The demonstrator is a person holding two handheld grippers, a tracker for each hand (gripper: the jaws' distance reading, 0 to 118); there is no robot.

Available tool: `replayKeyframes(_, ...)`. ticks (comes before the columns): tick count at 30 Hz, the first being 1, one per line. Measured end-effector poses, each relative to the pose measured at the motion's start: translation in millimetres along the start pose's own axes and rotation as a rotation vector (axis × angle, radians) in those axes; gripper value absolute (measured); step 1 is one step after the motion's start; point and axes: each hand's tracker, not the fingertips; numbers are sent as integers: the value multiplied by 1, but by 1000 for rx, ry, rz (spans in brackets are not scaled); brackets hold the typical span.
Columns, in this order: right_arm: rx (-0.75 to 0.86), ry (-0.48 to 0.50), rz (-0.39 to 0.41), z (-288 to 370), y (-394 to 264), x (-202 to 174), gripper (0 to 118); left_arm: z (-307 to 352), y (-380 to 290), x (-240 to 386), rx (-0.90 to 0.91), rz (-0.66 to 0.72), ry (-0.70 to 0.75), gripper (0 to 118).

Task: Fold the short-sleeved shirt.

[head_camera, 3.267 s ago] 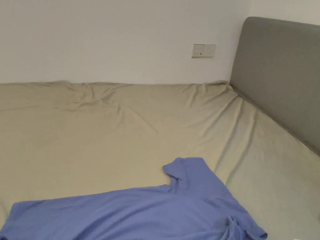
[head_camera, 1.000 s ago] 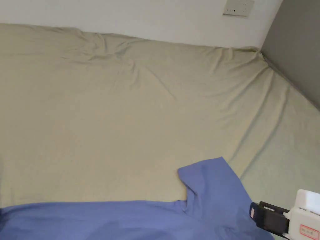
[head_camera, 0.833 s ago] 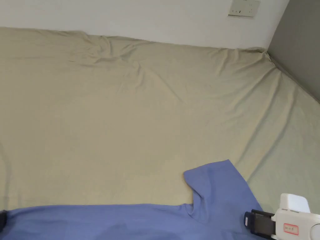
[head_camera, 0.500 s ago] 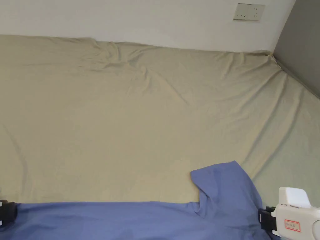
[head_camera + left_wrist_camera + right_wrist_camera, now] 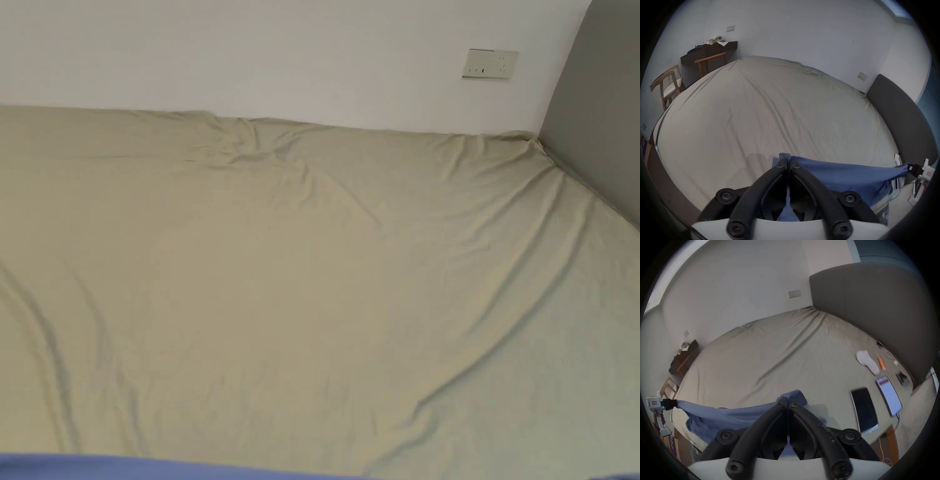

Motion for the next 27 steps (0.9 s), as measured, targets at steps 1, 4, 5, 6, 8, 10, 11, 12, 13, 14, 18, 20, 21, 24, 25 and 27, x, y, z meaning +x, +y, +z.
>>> replayKeyframes(1, -16, -30, 5, 5, -14, -1, 3, 4, -12, 0, -14, -4, 14, 1)
replayKeyframes(4, -102, -75, -2, 0, -50, 4, 3, 1, -39, -1, -71, -33, 48, 1)
replayKeyframes(5, -124, -74, -12, -6, -61, 7, 3, -4, -47, -3, -88, -33, 53, 1)
replayKeyframes(6, -148, -83, -20, -12, -69, 9, 3, -9, -52, -4, -108, -27, 59, 1)
replayKeyframes(8, -174, -98, -19, -28, -82, 12, 3, -22, -61, -5, -155, -6, 76, 1)
replayKeyframes(10, -192, -123, 20, -42, -89, 11, 4, -34, -68, -4, -178, -17, 92, 1)
replayKeyframes(11, -198, -133, 35, -49, -91, 12, 5, -42, -70, -6, -189, -21, 101, 3)
replayKeyframes(12, -204, -139, 33, -53, -93, 10, 17, -48, -71, -6, -203, -23, 106, 16)
replayKeyframes(13, -216, -136, 29, -59, -93, 11, 37, -53, -73, -6, -216, -22, 114, 35)
replayKeyframes(14, -225, -143, 19, -65, -94, 12, 53, -59, -75, -6, -226, -22, 119, 56)
replayKeyframes(18, -210, -149, -2, -53, -83, 13, 55, -49, -73, -9, -209, 8, 145, 63)
replayKeyframes(20, -110, -129, -10, -25, -67, 7, 55, -28, -65, -12, -171, 76, 64, 54)
replayKeyframes(21, -56, -114, -7, -13, -58, 5, 55, -16, -60, -12, -142, 95, 27, 35)
replayKeyframes(24, 80, -45, 0, 23, -34, -6, 46, 22, -50, -8, 9, 110, -46, 5)
replayKeyframes(25, 102, -25, 4, 31, -28, -9, 41, 30, -47, -7, 41, 118, -41, 2)
replayKeyframes(27, 162, -22, 12, 41, -23, -17, 2, 41, -44, -8, 83, 137, -82, 1)
